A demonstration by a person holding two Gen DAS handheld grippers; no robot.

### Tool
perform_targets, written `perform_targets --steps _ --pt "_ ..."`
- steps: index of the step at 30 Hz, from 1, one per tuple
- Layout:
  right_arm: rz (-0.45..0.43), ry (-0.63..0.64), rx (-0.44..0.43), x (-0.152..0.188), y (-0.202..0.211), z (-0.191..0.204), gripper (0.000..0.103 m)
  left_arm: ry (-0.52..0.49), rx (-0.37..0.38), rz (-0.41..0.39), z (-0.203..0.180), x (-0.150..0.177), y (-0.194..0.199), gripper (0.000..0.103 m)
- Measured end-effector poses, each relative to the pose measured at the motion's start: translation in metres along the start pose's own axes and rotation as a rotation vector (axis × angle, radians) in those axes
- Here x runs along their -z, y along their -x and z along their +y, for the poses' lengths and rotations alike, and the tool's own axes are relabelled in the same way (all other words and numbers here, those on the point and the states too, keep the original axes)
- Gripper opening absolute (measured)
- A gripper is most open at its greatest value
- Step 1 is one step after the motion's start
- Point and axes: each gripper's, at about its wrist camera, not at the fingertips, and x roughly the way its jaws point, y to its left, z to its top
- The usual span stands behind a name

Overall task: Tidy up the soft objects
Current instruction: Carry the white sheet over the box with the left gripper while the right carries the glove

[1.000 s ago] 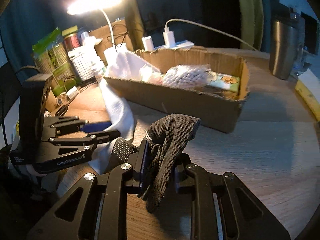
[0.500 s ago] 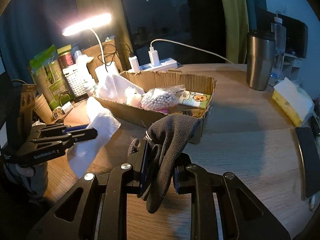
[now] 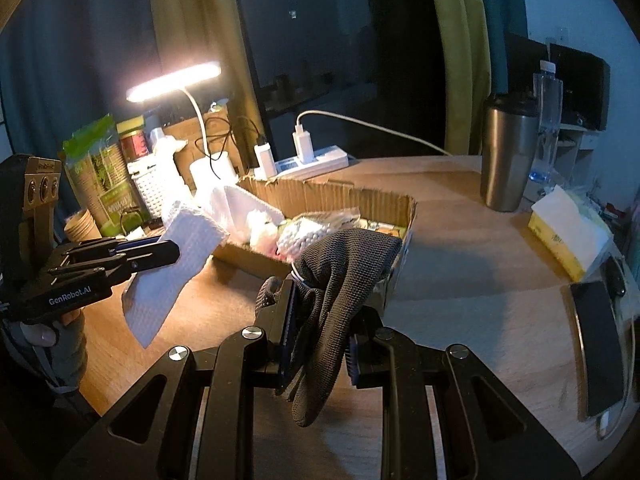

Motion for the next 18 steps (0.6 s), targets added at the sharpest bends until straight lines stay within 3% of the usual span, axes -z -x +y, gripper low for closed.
perform_targets --steps 18 --pt "-0.051 -0.008 0.008 -0.036 -0.005 -0.026 0.022 0.008 0.014 0.010 0.002 -0.042 -0.030 0.014"
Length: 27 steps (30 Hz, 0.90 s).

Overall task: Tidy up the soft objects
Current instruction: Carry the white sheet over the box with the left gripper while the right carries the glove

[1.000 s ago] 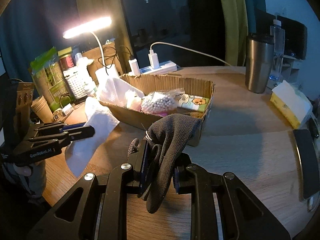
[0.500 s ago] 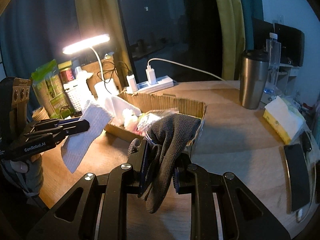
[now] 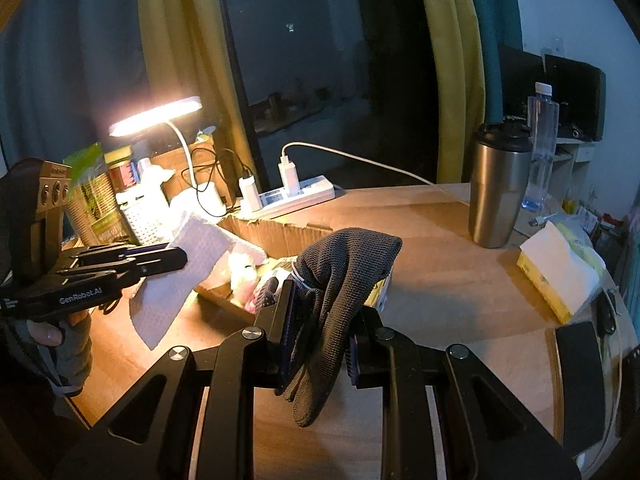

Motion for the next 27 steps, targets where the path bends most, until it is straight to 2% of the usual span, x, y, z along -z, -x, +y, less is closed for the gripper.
perform_targets --steps 16,23,27 --pt "0.047 -0.005 0.004 -0.016 -0.042 -0.017 0.022 0.056 -0.003 0.070 0.027 -0.014 -0.068 0.014" --pt "0.080 -0.014 -0.016 -0.021 -0.069 -0.018 0.023 0.056 -0.056 0.089 0.037 -0.014 -0.091 0.014" --pt "0.101 -0.024 -0.028 -0.022 -0.083 -0.018 0.023 0.066 -0.089 0.138 0.044 -0.009 -0.109 0.016"
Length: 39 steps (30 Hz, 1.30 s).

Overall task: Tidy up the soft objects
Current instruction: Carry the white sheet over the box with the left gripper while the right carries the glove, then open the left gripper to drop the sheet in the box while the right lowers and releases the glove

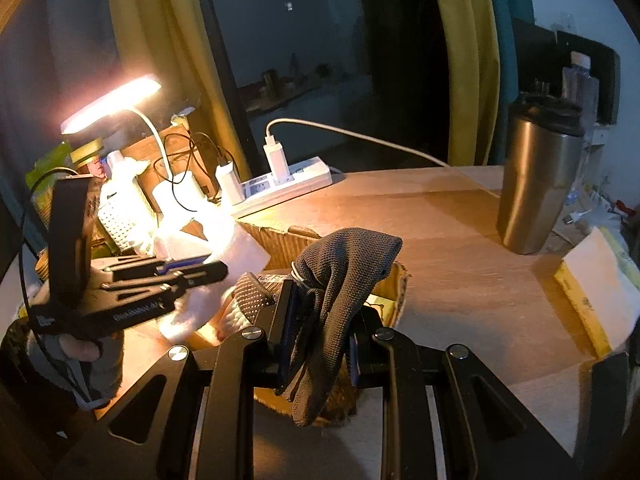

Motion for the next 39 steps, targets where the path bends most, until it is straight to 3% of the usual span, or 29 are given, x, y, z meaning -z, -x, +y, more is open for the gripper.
perform_targets --steps 5,7,9,11,12,13,15,16,24,29,33,39 --pt "0.023 -0.017 -0.012 0.001 -0.018 0.001 0.025 0.024 0.000 0.035 0.006 0.001 -0.011 0.021" --pt "0.033 -0.024 -0.008 0.001 -0.024 0.001 0.032 0.015 -0.004 0.040 0.004 0.001 -0.011 0.023" --pt "0.051 -0.032 0.003 0.002 -0.030 0.000 0.048 0.005 -0.013 0.041 0.003 0.002 -0.008 0.023" --pt "0.053 -0.033 0.009 0.004 -0.030 0.001 0.054 -0.002 -0.016 0.037 0.002 0.002 -0.003 0.026" --pt "0.050 -0.032 0.009 0.004 -0.028 0.002 0.058 -0.005 -0.016 0.033 0.002 0.003 0.000 0.031" --pt "0.042 -0.031 0.015 0.003 -0.025 0.002 0.061 -0.006 -0.016 0.027 0.003 0.003 0.004 0.047" --pt "0.024 -0.033 0.035 0.003 -0.019 0.001 0.066 0.007 0.005 0.007 0.005 0.004 0.014 0.065" --pt "0.016 -0.038 0.046 0.003 -0.017 -0.001 0.066 0.015 0.014 -0.006 0.006 0.005 0.019 0.067" --pt "-0.010 -0.115 0.122 0.006 -0.006 -0.023 0.066 0.022 0.006 -0.049 0.008 0.006 0.042 0.068" --pt "-0.050 -0.097 0.115 0.005 0.005 -0.018 0.066 0.029 0.002 -0.051 0.010 0.010 0.046 0.068" --pt "-0.076 -0.186 0.161 0.008 0.006 -0.035 0.066 0.031 0.002 -0.053 0.011 0.012 0.049 0.068" --pt "-0.018 -0.273 0.227 0.016 -0.013 -0.059 0.066 0.031 0.004 -0.046 0.013 0.016 0.050 0.068"
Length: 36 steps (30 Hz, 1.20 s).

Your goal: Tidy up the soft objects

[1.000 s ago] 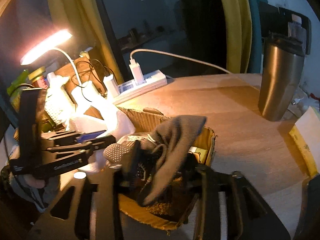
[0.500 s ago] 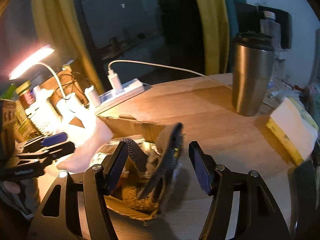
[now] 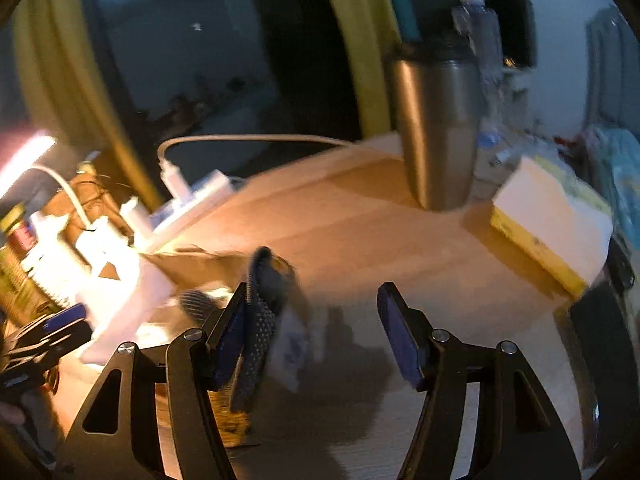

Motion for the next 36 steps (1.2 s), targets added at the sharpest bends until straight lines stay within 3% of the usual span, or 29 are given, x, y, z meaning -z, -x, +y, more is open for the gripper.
perform_targets --steps 6,15,36 --pt "0.058 0.030 0.034 0.009 -0.021 0.006 0.070 -0.004 0.001 0.008 0.000 0.001 -0.003 0.068" --pt "0.070 0.034 0.044 0.013 -0.028 0.008 0.070 -0.011 0.003 0.005 -0.004 0.001 0.000 0.068" --pt "-0.023 0.112 0.022 0.029 0.054 0.048 0.071 -0.035 0.025 -0.111 -0.023 0.013 0.054 0.069"
